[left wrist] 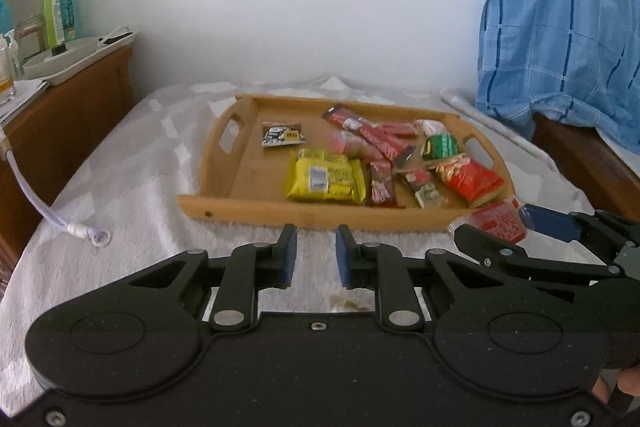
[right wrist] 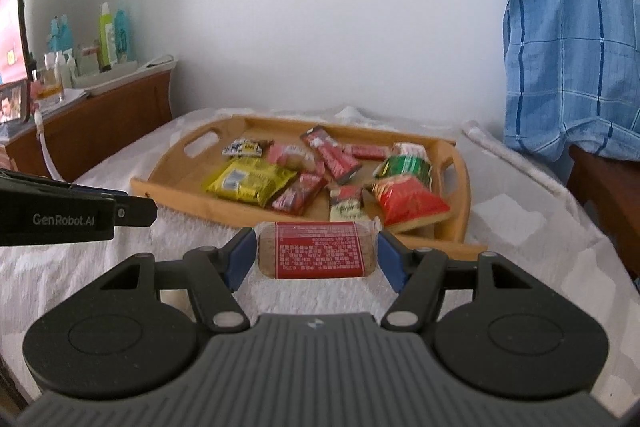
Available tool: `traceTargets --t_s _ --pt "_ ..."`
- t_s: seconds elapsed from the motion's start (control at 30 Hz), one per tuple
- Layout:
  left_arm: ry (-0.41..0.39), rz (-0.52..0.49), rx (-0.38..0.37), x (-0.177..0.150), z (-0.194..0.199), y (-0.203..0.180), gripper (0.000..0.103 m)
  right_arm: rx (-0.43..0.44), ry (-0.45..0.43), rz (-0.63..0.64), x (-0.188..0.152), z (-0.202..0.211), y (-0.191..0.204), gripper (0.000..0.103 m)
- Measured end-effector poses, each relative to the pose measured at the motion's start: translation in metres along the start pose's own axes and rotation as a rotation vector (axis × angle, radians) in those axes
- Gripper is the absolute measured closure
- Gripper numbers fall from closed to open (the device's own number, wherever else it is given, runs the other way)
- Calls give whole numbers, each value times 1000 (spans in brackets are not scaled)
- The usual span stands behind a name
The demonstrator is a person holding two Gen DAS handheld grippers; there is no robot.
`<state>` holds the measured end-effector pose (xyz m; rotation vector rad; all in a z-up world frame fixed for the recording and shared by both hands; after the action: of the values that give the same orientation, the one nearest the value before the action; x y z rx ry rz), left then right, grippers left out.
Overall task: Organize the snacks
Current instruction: 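Carry the cream bar and red square packet over the wooden tray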
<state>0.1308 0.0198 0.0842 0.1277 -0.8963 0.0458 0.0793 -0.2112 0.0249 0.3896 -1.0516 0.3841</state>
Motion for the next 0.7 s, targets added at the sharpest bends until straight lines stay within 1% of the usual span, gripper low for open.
traceTargets --t_s 0.1,0.17,0.23,0.27,0.3,0.37,0.43,0.5,0.57,0.7 --pt "17 11 -6 2 -1 3 86 -6 -12 -3 6 0 -2 33" --pt "25 11 -5 -5 0 6 84 -8 -20 -3 8 2 -4 33" --pt "51 -20 -1 -18 -2 6 73 -12 -22 -6 5 5 -5 33" --pt "73 -36 -2 -25 -4 4 63 -11 -20 -10 3 5 -7 32" --pt "91 -46 -5 -32 -7 3 58 -12 -14 -15 0 6 -8 32" --pt "137 -65 -21 -45 -15 -3 58 -15 3 -23 -7 6 -10 32" --pt "155 -73 -21 -56 -23 -8 58 -19 20 -26 -13 6 -11 32" --pt "141 -90 5 -64 -29 -15 58 -23 27 -25 -18 8 -12 32" --pt "85 -118 14 -69 -30 -22 58 -29 29 -22 -21 11 -12 32" --pt "3 -175 24 -77 -30 -36 58 -35 29 -25 -27 17 -16 32"
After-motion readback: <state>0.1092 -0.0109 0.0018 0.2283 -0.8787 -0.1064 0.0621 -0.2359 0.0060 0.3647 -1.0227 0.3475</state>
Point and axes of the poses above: each gripper's, at about its wrist camera, not at the fingertips, and z roughly against the way its jaws point, y to its left, x to its top, the point moved 3 cm from there along -z, roughly the way its jaws point, and after that the axes turned 15 degrees about x, right-handed, at the moved point
